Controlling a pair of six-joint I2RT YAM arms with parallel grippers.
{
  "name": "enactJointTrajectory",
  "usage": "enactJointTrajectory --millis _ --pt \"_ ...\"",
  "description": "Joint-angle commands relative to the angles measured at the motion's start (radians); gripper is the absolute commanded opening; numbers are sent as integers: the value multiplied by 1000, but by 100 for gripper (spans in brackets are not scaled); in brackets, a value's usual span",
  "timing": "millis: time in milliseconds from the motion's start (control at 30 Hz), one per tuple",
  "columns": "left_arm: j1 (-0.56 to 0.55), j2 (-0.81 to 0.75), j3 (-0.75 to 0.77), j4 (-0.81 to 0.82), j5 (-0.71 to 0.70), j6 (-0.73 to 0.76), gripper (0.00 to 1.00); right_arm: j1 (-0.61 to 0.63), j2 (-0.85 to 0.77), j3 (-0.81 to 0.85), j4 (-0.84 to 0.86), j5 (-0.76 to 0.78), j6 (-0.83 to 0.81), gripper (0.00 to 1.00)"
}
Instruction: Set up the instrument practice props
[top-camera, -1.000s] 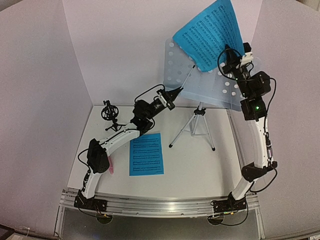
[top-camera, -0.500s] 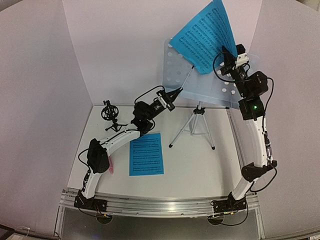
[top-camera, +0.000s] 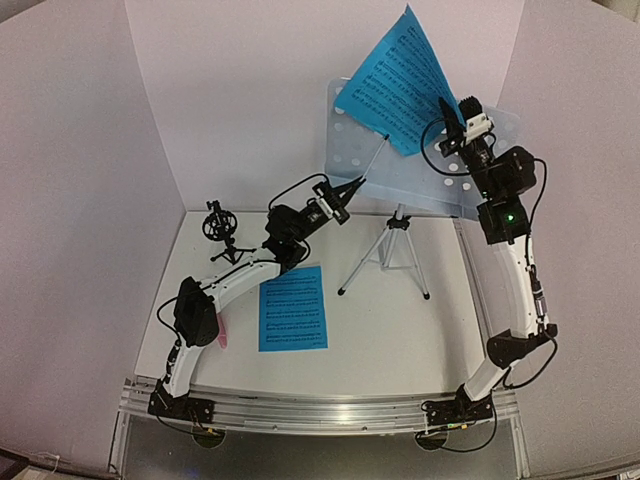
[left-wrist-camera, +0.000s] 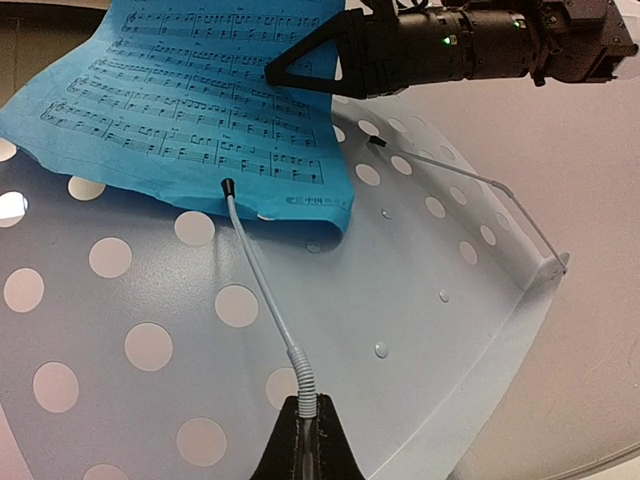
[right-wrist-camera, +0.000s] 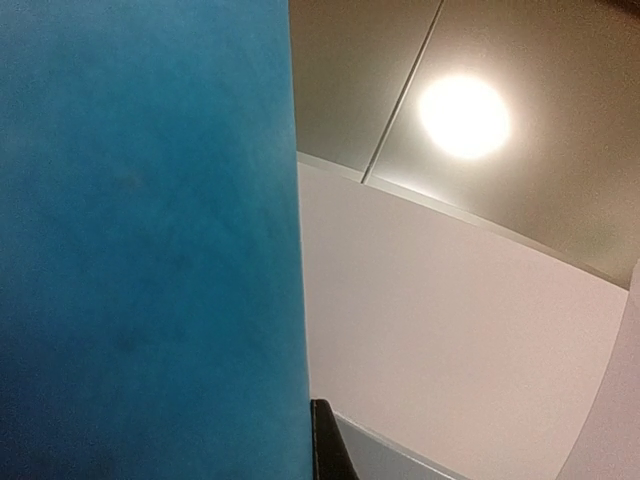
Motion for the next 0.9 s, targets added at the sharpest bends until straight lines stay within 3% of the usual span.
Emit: enactJointTrajectory --millis 0,433,867 --pt "11 -38 -35 10 64 64 0 7 -10 16 59 12 -39 0" --pt "12 -26 1 -17 52 52 0 10 -55 -110 -77 -118 -61 0" --pt "13 -36 -2 -49 38 49 0 10 26 102 -534 -218 -135 0"
